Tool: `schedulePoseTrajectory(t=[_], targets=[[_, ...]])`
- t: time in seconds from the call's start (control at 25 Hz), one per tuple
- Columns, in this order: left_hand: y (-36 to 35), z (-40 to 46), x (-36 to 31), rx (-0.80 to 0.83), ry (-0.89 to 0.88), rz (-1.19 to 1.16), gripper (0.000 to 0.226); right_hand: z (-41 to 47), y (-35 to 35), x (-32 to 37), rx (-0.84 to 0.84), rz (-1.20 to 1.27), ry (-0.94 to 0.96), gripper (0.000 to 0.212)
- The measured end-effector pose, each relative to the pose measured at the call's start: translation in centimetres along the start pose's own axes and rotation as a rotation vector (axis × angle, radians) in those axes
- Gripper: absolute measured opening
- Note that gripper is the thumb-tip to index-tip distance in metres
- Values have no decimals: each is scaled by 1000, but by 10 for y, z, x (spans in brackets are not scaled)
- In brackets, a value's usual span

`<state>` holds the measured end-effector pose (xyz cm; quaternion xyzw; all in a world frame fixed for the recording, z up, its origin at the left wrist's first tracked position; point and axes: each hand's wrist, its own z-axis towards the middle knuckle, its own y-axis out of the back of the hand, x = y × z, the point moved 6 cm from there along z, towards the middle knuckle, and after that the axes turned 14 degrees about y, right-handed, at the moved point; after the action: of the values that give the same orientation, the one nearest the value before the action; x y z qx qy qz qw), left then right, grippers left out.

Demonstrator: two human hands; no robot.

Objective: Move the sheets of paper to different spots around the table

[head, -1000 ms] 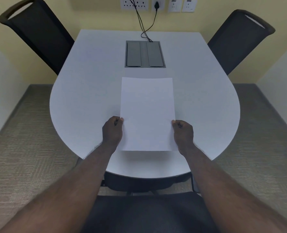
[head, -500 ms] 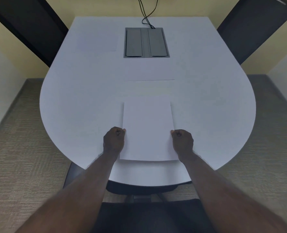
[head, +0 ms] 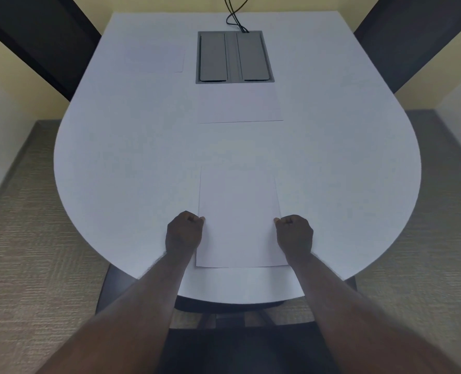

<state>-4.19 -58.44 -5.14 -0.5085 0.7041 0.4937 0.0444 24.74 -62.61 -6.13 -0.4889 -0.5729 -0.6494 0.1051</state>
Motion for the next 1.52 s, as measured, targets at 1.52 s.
schedulePoseTrajectory(t=[1.52], targets=[[169, -167, -120, -266, -526, -266, 27, -41, 208, 190, -284, -35, 681, 30]])
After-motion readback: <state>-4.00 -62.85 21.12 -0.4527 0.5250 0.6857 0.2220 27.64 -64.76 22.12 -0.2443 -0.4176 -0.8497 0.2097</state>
